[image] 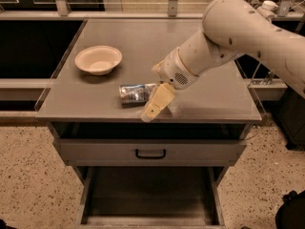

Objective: Place redbull can into middle drawer

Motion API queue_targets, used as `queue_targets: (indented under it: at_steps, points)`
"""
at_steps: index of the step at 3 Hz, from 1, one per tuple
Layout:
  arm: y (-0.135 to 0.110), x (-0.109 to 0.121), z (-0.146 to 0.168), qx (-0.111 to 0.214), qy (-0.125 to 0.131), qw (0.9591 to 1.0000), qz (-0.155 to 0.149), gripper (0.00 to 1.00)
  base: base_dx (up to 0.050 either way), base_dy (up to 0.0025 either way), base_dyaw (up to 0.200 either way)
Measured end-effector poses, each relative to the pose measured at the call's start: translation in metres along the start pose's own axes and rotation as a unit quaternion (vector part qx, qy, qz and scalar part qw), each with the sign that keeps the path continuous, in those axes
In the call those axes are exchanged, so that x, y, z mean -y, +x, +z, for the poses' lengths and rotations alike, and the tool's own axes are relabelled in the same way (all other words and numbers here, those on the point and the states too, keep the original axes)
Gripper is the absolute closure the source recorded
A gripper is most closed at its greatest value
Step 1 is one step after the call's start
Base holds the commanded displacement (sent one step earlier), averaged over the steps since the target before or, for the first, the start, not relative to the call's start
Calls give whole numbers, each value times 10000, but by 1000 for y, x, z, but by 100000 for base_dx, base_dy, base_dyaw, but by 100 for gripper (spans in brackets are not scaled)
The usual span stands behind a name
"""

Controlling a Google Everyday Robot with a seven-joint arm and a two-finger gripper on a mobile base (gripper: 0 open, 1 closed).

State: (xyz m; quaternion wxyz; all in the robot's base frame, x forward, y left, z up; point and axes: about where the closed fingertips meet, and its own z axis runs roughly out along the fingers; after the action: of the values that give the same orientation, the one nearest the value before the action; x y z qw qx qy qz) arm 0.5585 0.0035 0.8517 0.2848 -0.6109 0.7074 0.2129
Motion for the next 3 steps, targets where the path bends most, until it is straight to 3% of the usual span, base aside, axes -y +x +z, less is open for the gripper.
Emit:
queue_targets:
  at_steps: [3]
  points:
    - [0,0,0,0,0,10000,0,64,0,0,0]
